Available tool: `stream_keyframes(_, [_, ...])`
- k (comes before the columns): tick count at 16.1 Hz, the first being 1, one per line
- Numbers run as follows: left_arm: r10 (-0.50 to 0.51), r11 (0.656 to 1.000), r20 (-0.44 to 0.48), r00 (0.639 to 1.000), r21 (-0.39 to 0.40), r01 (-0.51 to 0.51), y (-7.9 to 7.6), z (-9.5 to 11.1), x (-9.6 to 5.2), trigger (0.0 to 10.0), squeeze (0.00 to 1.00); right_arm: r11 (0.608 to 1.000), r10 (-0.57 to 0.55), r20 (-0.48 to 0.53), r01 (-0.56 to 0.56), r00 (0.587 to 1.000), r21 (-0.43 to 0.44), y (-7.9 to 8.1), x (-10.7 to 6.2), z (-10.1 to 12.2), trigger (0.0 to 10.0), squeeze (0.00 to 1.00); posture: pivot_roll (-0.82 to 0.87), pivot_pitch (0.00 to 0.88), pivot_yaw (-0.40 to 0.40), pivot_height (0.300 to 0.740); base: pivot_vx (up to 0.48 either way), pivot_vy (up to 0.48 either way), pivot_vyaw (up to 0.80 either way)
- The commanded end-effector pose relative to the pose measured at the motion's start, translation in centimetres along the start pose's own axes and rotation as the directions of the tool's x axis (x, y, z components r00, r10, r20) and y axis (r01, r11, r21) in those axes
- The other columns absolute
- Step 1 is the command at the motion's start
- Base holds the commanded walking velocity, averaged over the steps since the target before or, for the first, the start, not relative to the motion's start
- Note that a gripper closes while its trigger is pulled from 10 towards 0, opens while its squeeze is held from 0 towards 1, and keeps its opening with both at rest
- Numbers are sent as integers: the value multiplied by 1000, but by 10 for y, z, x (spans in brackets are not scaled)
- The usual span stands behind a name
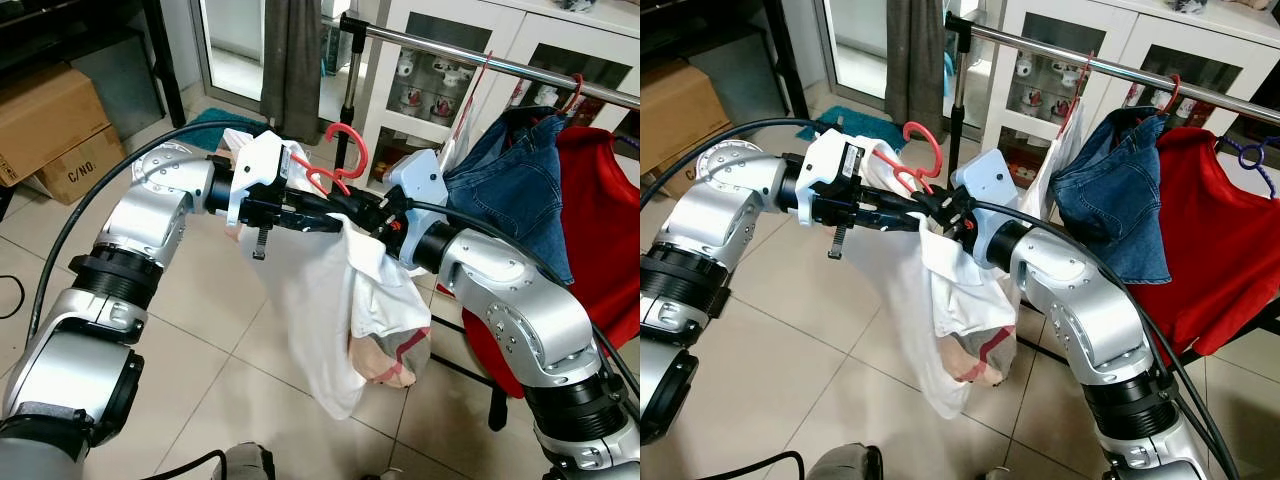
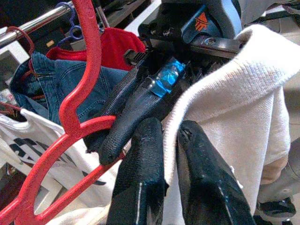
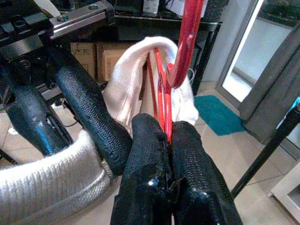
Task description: Hang hanger
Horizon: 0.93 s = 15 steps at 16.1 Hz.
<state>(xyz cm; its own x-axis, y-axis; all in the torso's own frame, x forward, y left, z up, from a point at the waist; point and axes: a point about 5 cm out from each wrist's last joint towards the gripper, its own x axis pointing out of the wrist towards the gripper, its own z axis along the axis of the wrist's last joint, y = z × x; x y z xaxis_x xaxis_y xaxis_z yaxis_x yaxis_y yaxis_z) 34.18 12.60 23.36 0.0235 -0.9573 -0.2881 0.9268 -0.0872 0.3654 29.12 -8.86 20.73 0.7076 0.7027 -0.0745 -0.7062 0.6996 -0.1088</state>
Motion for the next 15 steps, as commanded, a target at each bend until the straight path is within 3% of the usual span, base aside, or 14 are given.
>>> stream_keyframes(1, [-16, 1000, 20, 1000, 23, 15, 2, 7, 3, 0, 0, 1000, 1, 17, -1, 1000, -11, -1, -2, 5, 10000, 0, 31, 18, -43, 740, 0, 0, 0])
stream_keyframes(4, [-50, 999, 35, 998, 6, 50, -2, 7, 5, 0, 0, 1000, -2, 16, 2, 1000, -7, -2, -2, 5, 10000, 0, 32, 20, -45, 740, 0, 0, 0])
stream_keyframes(9, [-250, 968, 71, 966, 11, 250, -30, 23, 17, 0, 0, 997, -79, -13, 80, 997, 18, -13, -1, 0, 10000, 0, 35, 22, -48, 740, 0, 0, 0])
stream_keyframes(10, [-274, 962, 36, 961, 13, 274, -34, 20, 17, 0, 0, 996, -80, -9, 81, 997, 32, -13, -1, 0, 10000, 0, 37, 23, -49, 740, 0, 0, 0])
stream_keyframes(13, [-188, 980, -153, 970, 37, 195, -27, 2, 10, 0, 0, 997, -68, 0, 68, 998, 46, -13, -1, 1, 10000, 0, 34, 24, -48, 740, 0, 0, 0])
stream_keyframes(15, [-12, 996, -267, 964, 85, 36, -14, -4, 1, 0, 0, 996, -70, 0, 69, 998, 48, -13, -2, 2, 10000, 0, 30, 24, -47, 740, 0, 0, 0])
